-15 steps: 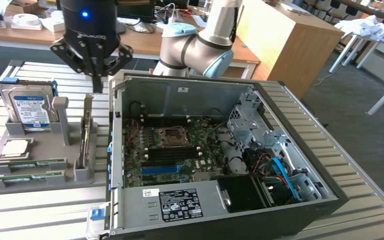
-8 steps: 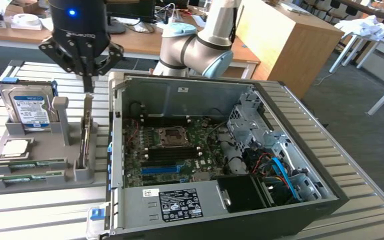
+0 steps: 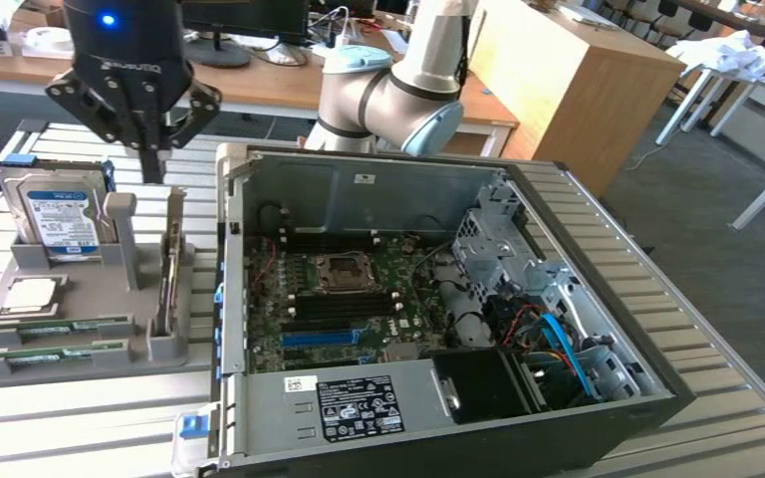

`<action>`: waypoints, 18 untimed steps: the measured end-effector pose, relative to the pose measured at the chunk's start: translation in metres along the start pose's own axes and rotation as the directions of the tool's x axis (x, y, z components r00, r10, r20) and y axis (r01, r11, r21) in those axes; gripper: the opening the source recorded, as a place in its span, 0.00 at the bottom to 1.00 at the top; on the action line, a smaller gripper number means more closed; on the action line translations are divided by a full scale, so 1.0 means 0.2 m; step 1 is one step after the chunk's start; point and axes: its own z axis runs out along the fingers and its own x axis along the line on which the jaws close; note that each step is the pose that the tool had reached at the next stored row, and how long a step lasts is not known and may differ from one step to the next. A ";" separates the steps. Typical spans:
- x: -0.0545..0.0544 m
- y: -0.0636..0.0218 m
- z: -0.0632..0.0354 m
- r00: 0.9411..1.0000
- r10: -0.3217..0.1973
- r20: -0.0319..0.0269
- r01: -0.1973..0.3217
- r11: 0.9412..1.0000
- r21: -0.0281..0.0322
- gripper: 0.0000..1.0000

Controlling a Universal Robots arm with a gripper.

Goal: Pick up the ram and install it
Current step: 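Reach for the ram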

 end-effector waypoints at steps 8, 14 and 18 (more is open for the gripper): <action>0.09 -0.007 -0.002 1.000 0.000 0.000 0.000 1.000 0.000 0.10; 0.16 -0.012 -0.004 1.000 0.000 0.000 0.000 1.000 0.000 0.10; 0.21 -0.016 -0.004 1.000 0.000 0.000 0.000 1.000 0.000 0.10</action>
